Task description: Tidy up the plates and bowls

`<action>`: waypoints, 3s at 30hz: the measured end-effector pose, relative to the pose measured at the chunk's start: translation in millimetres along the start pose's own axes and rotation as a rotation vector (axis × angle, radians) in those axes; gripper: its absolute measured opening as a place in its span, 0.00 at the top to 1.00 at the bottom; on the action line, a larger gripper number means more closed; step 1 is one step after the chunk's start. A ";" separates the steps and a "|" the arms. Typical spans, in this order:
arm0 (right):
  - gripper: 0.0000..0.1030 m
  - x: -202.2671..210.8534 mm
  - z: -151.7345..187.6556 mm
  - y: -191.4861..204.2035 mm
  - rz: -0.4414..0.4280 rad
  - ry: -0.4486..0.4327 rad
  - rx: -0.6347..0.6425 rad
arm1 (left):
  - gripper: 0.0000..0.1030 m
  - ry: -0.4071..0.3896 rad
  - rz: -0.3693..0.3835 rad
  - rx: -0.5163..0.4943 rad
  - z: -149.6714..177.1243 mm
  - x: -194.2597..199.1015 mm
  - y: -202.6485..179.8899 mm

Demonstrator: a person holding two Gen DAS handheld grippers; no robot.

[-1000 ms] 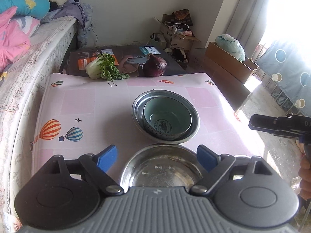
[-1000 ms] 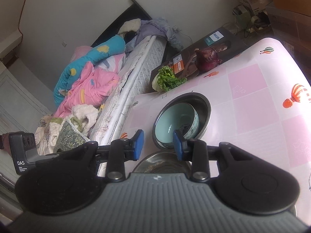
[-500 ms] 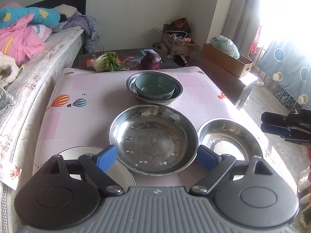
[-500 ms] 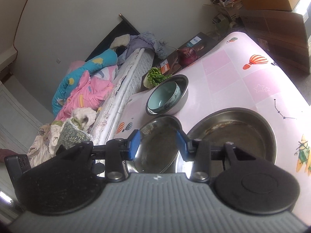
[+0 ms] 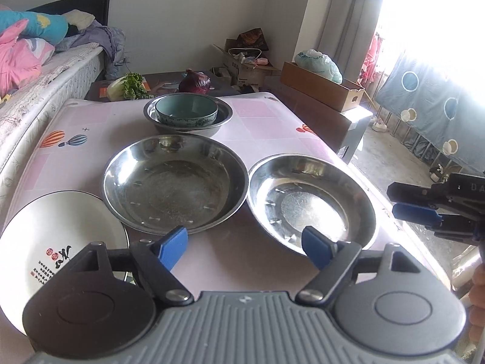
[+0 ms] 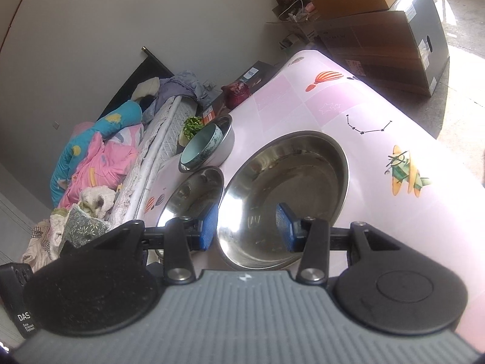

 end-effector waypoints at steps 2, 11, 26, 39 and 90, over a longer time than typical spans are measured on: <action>0.59 4.0 -6.4 -12.2 0.028 -0.015 -0.007 | 0.23 -0.008 0.030 0.010 0.8 -10.1 -8.6; 0.60 -18.8 -27.6 -68.9 0.105 0.011 -0.036 | 0.50 0.060 0.004 0.026 11.6 -50.9 -22.0; 0.78 -86.0 -45.1 -94.1 0.096 0.104 -0.041 | 0.71 0.152 -0.012 0.040 13.0 -79.4 -23.2; 0.94 -94.7 -40.8 -89.8 0.062 0.156 -0.036 | 0.79 0.198 0.044 0.105 14.4 -81.5 -23.2; 0.91 -45.1 0.5 -87.3 0.110 0.168 0.009 | 0.82 0.233 0.051 -0.007 47.8 -58.7 -24.3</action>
Point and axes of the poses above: each gripper's, at about its wrist camera, not at the fingertips, and x roughly against the way its jaws point, y to its left, z to its underside, the point moved 8 cm from there along -x, roughly the way its jaws point
